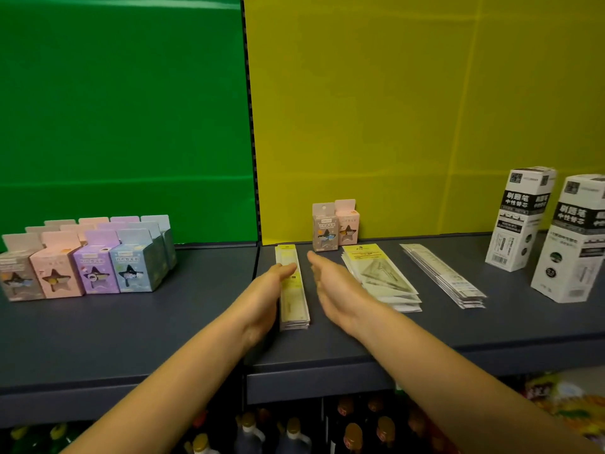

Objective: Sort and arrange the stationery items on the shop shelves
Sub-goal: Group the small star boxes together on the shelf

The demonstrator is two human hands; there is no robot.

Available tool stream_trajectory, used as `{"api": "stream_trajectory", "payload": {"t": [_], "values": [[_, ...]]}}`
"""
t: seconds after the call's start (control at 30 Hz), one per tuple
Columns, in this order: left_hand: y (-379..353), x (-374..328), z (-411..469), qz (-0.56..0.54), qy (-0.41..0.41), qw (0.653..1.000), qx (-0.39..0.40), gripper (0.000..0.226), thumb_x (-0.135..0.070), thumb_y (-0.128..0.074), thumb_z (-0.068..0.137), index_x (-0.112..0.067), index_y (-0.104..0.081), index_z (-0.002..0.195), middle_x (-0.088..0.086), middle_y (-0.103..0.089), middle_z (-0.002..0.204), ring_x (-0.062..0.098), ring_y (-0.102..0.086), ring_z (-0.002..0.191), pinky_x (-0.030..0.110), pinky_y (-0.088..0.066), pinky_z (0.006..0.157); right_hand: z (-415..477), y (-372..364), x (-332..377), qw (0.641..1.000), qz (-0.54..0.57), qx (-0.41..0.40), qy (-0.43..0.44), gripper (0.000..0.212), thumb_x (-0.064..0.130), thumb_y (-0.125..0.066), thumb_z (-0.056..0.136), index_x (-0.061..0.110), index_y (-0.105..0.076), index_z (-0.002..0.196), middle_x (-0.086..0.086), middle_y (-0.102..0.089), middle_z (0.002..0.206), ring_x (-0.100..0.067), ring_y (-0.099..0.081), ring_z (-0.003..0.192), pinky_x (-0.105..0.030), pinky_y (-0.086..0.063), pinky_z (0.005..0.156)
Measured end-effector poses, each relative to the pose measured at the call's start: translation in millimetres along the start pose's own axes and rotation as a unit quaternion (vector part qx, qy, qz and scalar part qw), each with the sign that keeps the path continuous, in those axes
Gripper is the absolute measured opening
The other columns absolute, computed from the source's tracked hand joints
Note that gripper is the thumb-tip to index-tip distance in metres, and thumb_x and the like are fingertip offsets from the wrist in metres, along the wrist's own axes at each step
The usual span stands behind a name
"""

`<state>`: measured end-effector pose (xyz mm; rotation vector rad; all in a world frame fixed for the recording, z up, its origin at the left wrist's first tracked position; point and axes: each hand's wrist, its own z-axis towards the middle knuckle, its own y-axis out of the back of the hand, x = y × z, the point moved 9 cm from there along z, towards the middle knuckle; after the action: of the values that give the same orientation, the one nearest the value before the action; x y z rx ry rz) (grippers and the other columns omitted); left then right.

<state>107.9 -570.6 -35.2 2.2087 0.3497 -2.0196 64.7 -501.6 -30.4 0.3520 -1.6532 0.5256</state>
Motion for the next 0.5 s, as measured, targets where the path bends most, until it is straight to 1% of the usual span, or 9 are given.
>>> {"api": "stream_trajectory", "payload": {"t": [0.03, 0.07, 0.13, 0.17, 0.2, 0.23, 0.33, 0.4, 0.5], "values": [[5, -11, 5, 0.051, -0.016, 0.998, -0.017, 0.059, -0.036, -0.049, 0.088, -0.017, -0.033, 0.142, 0.001, -0.039, 0.147, 0.019, -0.038, 0.133, 0.036, -0.029, 0.110, 3, 10, 13, 0.999, -0.032, -0.007, 0.019, 0.057, 0.025, -0.042, 0.096, 0.011, -0.020, 0.147, -0.002, -0.023, 0.155, -0.018, -0.021, 0.143, -0.031, -0.019, 0.113], [9, -25, 10, 0.102, -0.044, 0.993, -0.040, 0.055, -0.033, -0.051, 0.089, -0.014, -0.037, 0.139, 0.002, -0.040, 0.145, 0.020, -0.037, 0.134, 0.035, -0.027, 0.111, 6, 21, 26, 0.997, -0.064, -0.014, 0.036, 0.054, 0.021, -0.044, 0.095, 0.008, -0.026, 0.144, -0.003, -0.028, 0.153, -0.018, -0.024, 0.141, -0.031, -0.018, 0.113], [12, -54, 20, 0.187, -0.093, 0.976, -0.066, 0.042, -0.024, -0.049, 0.092, -0.008, -0.045, 0.131, 0.006, -0.047, 0.137, 0.021, -0.044, 0.126, 0.031, -0.034, 0.102, 13, 43, 54, 0.990, -0.116, -0.025, 0.075, 0.044, 0.011, -0.045, 0.094, 0.006, -0.038, 0.137, -0.007, -0.043, 0.141, -0.019, -0.042, 0.128, -0.030, -0.030, 0.107], [10, -66, 26, 0.218, -0.109, 0.967, -0.072, 0.039, -0.023, -0.050, 0.092, -0.007, -0.047, 0.127, 0.008, -0.050, 0.134, 0.020, -0.047, 0.120, 0.031, -0.037, 0.098, 17, 53, 68, 0.986, -0.135, -0.028, 0.091, 0.041, 0.008, -0.044, 0.094, 0.004, -0.040, 0.134, -0.008, -0.048, 0.133, -0.017, -0.051, 0.114, -0.028, -0.038, 0.098], [10, -76, 35, 0.242, -0.122, 0.959, -0.082, 0.039, -0.023, -0.053, 0.091, -0.007, -0.048, 0.126, 0.010, -0.051, 0.133, 0.021, -0.049, 0.117, 0.032, -0.039, 0.097, 22, 64, 80, 0.982, -0.154, -0.033, 0.102, 0.041, 0.007, -0.044, 0.094, 0.004, -0.040, 0.134, -0.008, -0.050, 0.126, -0.015, -0.055, 0.103, -0.025, -0.042, 0.088], [10, -84, 43, 0.267, -0.132, 0.950, -0.095, 0.043, -0.024, -0.055, 0.089, -0.007, -0.047, 0.127, 0.010, -0.050, 0.133, 0.022, -0.049, 0.118, 0.033, -0.040, 0.097, 29, 74, 91, 0.976, -0.184, -0.043, 0.108, 0.042, 0.007, -0.044, 0.094, 0.005, -0.039, 0.136, -0.008, -0.050, 0.127, -0.015, -0.055, 0.102, -0.024, -0.043, 0.085], [1, -102, 74, 0.319, -0.156, 0.928, -0.112, 0.058, -0.022, -0.064, 0.084, -0.007, -0.039, 0.134, 0.009, -0.043, 0.141, 0.024, -0.047, 0.124, 0.032, -0.042, 0.092, 56, 101, 111, 0.942, -0.302, -0.079, 0.121, 0.049, 0.008, -0.050, 0.092, 0.008, -0.035, 0.138, -0.009, -0.043, 0.141, -0.022, -0.045, 0.124, -0.025, -0.036, 0.089], [-9, -109, 94, 0.334, -0.158, 0.923, -0.108, 0.069, -0.020, -0.069, 0.080, -0.008, -0.034, 0.137, 0.010, -0.038, 0.145, 0.025, -0.042, 0.129, 0.032, -0.040, 0.095, 77, 115, 117, 0.918, -0.366, -0.092, 0.122, 0.057, 0.009, -0.058, 0.088, 0.007, -0.032, 0.139, -0.011, -0.039, 0.144, -0.025, -0.043, 0.128, -0.027, -0.037, 0.091], [-18, -108, 125, 0.337, -0.149, 0.925, -0.093, 0.083, -0.016, -0.076, 0.073, -0.010, -0.028, 0.140, 0.010, -0.031, 0.149, 0.026, -0.035, 0.134, 0.032, -0.037, 0.098, 104, 125, 124, 0.866, -0.472, -0.098, 0.133, 0.072, 0.013, -0.068, 0.080, 0.007, -0.029, 0.140, -0.012, -0.035, 0.145, -0.027, -0.039, 0.131, -0.035, -0.037, 0.103]]}}
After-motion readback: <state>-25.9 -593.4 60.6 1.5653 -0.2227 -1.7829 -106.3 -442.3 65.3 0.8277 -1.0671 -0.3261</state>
